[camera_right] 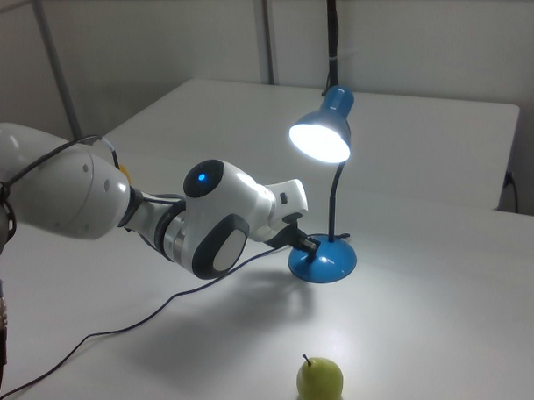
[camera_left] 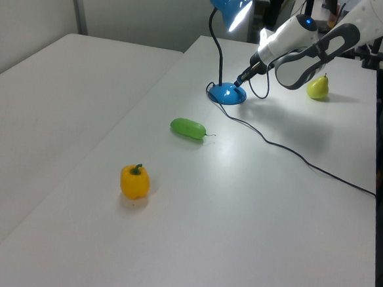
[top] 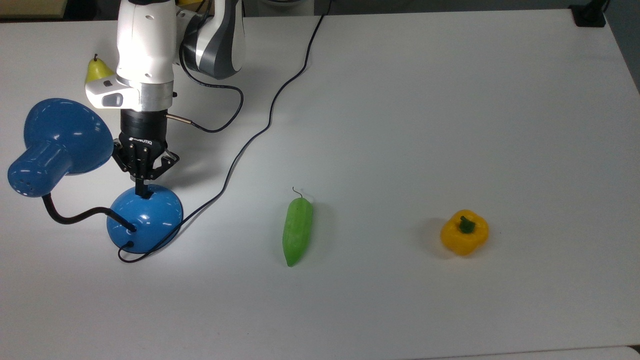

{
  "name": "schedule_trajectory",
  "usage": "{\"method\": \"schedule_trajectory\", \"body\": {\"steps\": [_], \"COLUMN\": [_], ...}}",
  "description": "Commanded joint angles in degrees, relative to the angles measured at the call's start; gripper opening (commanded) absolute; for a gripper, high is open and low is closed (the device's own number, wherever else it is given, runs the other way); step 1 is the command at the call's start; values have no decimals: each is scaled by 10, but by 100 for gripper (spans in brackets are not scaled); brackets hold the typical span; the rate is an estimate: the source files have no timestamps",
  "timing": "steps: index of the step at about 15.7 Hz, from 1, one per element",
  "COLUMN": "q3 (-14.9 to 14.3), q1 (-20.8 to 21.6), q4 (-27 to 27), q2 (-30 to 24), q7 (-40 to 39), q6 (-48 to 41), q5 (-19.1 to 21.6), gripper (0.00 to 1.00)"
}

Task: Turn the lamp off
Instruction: 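Press down on the lamp base switch with the gripper fingers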

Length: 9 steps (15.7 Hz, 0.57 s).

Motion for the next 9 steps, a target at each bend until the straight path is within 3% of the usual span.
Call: {"method": "schedule_trajectory", "body": {"steps": [1, 9], "q3": [-5, -5], "q1": [8, 8], "q4": [3, 1], "q2": [8, 15], "q7": [9, 8], "q6": [14, 14], "q5": [2, -2], "gripper": [0, 0]}}
